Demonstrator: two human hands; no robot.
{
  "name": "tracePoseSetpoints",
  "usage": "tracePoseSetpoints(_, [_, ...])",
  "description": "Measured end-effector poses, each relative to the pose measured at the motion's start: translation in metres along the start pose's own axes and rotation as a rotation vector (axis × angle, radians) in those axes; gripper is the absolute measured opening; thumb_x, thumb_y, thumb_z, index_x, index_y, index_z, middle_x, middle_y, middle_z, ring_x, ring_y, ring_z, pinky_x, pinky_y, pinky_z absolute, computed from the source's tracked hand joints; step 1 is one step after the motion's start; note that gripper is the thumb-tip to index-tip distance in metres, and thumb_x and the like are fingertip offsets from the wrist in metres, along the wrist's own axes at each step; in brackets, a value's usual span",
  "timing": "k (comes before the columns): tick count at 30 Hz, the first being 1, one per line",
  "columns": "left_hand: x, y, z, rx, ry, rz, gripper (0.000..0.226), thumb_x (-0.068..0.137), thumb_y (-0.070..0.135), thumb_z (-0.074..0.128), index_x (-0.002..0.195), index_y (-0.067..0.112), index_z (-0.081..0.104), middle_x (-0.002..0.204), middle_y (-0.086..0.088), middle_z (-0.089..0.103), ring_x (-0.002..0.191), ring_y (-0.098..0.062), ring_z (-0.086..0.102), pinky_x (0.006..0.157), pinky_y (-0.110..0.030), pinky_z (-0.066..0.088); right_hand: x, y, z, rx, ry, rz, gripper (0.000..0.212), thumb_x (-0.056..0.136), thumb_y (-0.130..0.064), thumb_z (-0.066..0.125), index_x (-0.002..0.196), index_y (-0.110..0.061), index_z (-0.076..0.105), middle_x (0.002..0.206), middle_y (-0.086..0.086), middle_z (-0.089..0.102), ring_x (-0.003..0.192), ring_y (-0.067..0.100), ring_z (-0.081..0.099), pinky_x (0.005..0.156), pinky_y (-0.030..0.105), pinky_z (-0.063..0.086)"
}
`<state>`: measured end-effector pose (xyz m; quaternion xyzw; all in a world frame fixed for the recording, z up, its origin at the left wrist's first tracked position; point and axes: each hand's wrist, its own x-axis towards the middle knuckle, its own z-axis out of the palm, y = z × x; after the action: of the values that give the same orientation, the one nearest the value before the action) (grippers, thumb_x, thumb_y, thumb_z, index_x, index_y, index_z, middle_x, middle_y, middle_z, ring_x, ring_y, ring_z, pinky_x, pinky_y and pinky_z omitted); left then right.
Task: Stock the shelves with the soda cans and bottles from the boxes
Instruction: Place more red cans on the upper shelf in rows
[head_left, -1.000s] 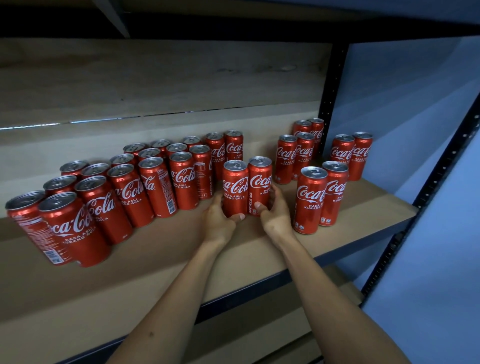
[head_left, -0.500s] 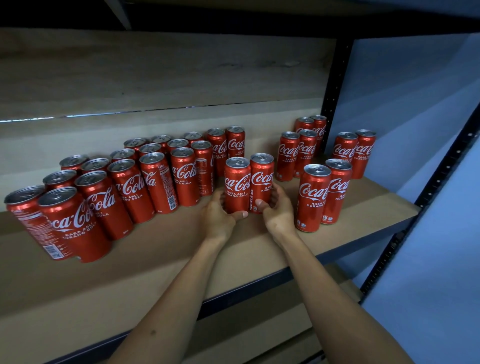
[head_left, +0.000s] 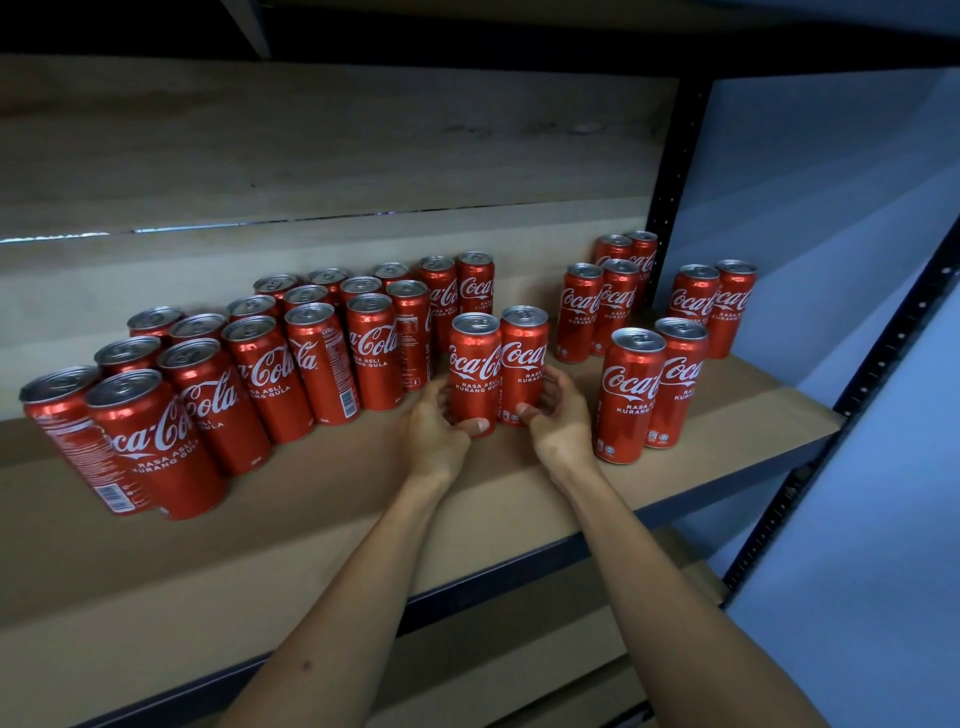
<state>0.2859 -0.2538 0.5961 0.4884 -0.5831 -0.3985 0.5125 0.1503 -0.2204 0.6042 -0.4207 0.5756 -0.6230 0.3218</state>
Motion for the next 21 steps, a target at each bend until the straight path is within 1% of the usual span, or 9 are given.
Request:
tracePoseSetpoints(4, [-0.0001,-0.0018,-0.0005,0.036,0.029,0.001,0.073,0.060,0.001,0.088,0.125,0.007,0.056,0.117,-0.011,0.067,0.104,-0.022,0.066,0.092,-0.035,0.054,-0.0004,-0.0006,-0.0001,-0.015,0.005,0.004,0.061,0.087,0.005,0.065,0.141,-0.015,0.044,0.136,0.005,0.056,0.120,0.012,0.053,0.104,0.035,0.046])
tracePoseSetpoints(7, [-0.0008,-0.0015,-0.0014,0.076,0.036,0.005,0.073,0.059,0.007,0.090,0.124,0.009,0.057,0.117,-0.010,0.068,0.103,-0.021,0.066,0.092,-0.038,0.054,-0.0020,-0.0022,-0.0010,-0.012,-0.001,0.008,0.060,0.087,0.005,0.065,0.140,-0.014,0.044,0.132,0.002,0.056,0.116,0.009,0.053,0.097,0.026,0.046])
tracePoseSetpoints(9, [-0.0012,-0.0008,-0.0014,0.092,0.037,0.010,0.073,0.059,0.008,0.091,0.124,0.009,0.058,0.116,-0.010,0.068,0.102,-0.022,0.066,0.091,-0.037,0.054,-0.0027,-0.0027,-0.0016,-0.020,-0.001,0.004,0.060,0.087,0.004,0.065,0.140,-0.014,0.044,0.132,0.002,0.056,0.114,0.007,0.052,0.094,0.023,0.045])
tracePoseSetpoints(14, [-0.0029,0.0022,-0.0024,0.119,0.048,0.024,0.074,0.060,0.008,0.091,0.126,0.008,0.057,0.114,-0.007,0.067,0.101,-0.020,0.066,0.086,-0.027,0.052,-0.0022,-0.0022,-0.0009,-0.036,0.007,0.002,0.059,0.086,0.002,0.067,0.139,-0.014,0.045,0.132,0.002,0.058,0.113,0.007,0.053,0.090,0.017,0.045])
tracePoseSetpoints(16, [-0.0035,0.0034,-0.0024,0.127,0.052,0.030,0.073,0.059,0.007,0.091,0.125,0.008,0.058,0.113,-0.007,0.068,0.100,-0.021,0.066,0.085,-0.028,0.053,-0.0026,-0.0017,-0.0008,-0.039,0.012,-0.009,0.059,0.086,0.003,0.068,0.138,-0.013,0.046,0.128,0.001,0.058,0.110,0.007,0.054,0.083,0.010,0.044])
tracePoseSetpoints(17, [-0.0034,0.0033,-0.0023,0.127,0.056,0.036,0.072,0.059,0.006,0.091,0.123,0.008,0.059,0.112,-0.009,0.069,0.100,-0.022,0.067,0.085,-0.030,0.053,-0.0027,-0.0012,-0.0006,-0.036,0.017,-0.016,0.059,0.085,0.004,0.068,0.137,-0.013,0.046,0.126,0.001,0.058,0.108,0.006,0.055,0.081,0.009,0.045])
tracePoseSetpoints(18, [-0.0036,0.0037,-0.0021,0.128,0.059,0.033,0.071,0.058,0.006,0.091,0.122,0.008,0.059,0.112,-0.010,0.069,0.099,-0.022,0.067,0.086,-0.031,0.054,-0.0028,-0.0009,-0.0004,-0.035,0.020,-0.018,0.059,0.085,0.004,0.068,0.137,-0.013,0.047,0.125,0.000,0.058,0.108,0.007,0.055,0.084,0.011,0.046])
tracePoseSetpoints(21, [-0.0044,0.0046,-0.0020,0.143,0.064,0.029,0.070,0.059,0.009,0.091,0.121,0.008,0.059,0.114,-0.009,0.069,0.099,-0.021,0.067,0.087,-0.031,0.054,-0.0021,0.0003,0.0002,-0.038,0.024,-0.014,0.059,0.084,0.003,0.069,0.136,-0.015,0.047,0.128,0.003,0.059,0.115,0.012,0.056,0.098,0.028,0.048])
